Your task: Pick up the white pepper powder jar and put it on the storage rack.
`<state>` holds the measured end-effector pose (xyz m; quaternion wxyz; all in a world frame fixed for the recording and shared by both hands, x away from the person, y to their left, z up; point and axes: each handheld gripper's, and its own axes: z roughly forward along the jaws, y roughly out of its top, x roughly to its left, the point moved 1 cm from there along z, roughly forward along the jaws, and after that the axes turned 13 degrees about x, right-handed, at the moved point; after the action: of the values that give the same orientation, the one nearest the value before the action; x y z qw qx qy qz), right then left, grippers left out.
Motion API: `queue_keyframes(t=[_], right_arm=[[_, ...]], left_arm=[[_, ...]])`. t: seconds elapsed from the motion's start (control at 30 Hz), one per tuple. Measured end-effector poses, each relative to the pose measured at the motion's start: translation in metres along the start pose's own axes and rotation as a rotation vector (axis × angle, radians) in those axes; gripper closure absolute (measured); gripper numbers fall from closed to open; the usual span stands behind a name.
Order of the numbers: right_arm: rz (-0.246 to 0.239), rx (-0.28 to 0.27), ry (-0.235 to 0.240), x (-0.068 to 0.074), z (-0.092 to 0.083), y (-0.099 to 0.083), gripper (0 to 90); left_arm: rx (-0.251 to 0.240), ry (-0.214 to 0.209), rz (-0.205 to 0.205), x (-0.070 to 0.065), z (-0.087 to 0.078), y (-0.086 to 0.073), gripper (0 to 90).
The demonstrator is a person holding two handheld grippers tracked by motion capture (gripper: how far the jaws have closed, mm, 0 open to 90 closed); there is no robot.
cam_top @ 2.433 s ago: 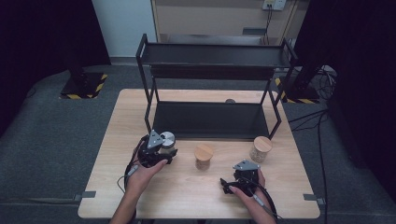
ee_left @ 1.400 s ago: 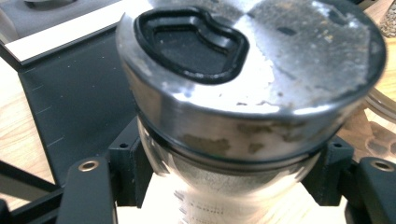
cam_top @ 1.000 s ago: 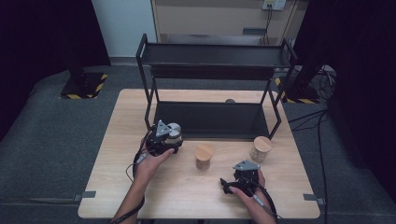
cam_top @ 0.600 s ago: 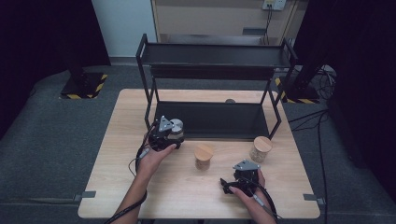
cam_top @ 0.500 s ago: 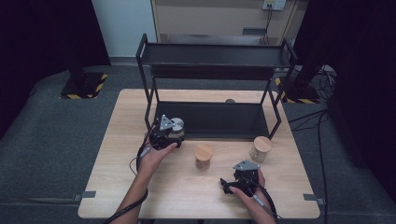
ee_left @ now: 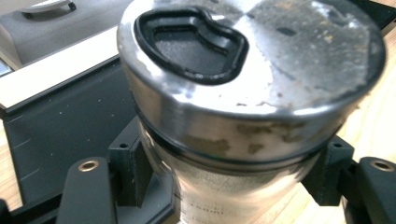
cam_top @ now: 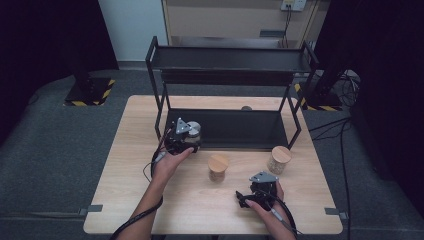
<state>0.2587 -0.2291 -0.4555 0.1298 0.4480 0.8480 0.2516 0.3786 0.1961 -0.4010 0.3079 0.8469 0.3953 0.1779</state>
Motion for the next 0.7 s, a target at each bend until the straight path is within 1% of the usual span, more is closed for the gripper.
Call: queue_keyframes(t=[0.2, 0.37, 0.47, 0.7], right_arm=[[0.0, 0.0, 0.0, 0.0, 0.0, 0.0, 0.4], [0.001, 0.0, 0.0, 0.0, 0.0, 0.0, 0.4], [0.0, 0.0, 0.0, 0.0, 0.0, 0.0, 0.4], [0.001, 0.0, 0.001, 0.0, 0.0, 0.0, 0.4]], left_arm=[[-0.012, 0.003, -0.01, 0.0, 0.006, 0.006, 29.1], [-0.01, 0.013, -0.012, 0.001, 0.01, 0.011, 29.1], [-0.011, 0.012, -0.021, 0.003, 0.013, 0.014, 29.1], [-0.009, 0.011, -0.017, 0.004, 0.019, 0.019, 29.1]])
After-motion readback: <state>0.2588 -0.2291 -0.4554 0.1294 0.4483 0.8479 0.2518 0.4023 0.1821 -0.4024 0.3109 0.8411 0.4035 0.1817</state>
